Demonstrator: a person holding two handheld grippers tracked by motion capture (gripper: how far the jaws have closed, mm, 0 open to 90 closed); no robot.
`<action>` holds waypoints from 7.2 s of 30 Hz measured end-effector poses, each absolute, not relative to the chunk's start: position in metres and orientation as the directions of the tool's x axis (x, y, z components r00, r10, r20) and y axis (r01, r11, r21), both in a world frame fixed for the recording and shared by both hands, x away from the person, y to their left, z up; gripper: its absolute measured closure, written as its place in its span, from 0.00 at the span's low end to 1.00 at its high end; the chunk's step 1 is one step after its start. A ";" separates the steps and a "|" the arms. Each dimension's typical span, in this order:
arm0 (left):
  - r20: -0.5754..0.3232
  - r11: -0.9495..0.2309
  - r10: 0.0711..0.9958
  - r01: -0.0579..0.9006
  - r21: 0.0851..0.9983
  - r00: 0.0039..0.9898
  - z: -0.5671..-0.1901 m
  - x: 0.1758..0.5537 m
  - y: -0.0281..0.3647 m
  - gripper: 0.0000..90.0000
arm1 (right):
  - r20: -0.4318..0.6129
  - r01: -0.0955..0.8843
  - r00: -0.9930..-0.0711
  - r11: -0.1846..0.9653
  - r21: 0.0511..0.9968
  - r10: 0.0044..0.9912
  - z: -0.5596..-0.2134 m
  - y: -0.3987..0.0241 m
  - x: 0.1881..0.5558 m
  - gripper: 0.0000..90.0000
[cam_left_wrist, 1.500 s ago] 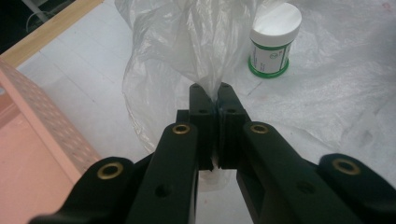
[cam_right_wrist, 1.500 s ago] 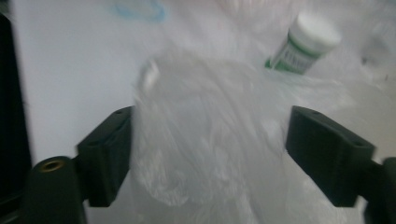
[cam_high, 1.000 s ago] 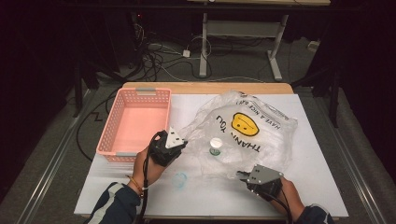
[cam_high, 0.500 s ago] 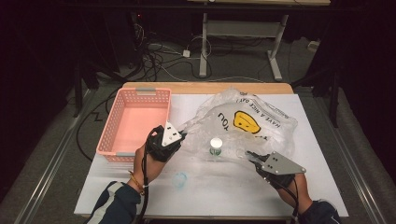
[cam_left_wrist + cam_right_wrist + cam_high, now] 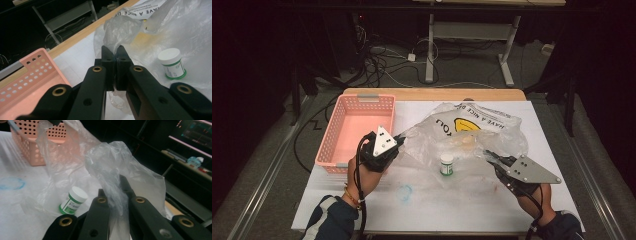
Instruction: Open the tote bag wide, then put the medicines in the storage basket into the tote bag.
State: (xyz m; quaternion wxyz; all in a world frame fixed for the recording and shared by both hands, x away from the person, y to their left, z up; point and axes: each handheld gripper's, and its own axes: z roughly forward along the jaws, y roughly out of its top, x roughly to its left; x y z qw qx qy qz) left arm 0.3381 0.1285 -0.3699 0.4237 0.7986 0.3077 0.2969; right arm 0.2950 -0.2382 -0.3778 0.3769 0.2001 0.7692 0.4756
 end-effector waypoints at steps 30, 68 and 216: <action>0.194 -0.381 0.767 0.191 0.905 0.611 -0.356 0.353 0.117 0.95 | -0.346 -0.053 -0.497 0.370 0.928 0.796 -0.349 -0.272 0.334 1.00; 0.227 -0.334 0.786 0.086 0.939 0.575 -0.347 0.358 0.102 0.96 | -0.342 -0.083 -0.440 0.342 0.936 0.830 -0.340 -0.268 0.344 1.00; 0.344 -0.466 0.680 0.019 0.885 0.648 -0.385 0.332 0.112 0.19 | -0.389 -0.199 -0.422 0.335 0.921 0.819 -0.299 -0.270 0.339 0.29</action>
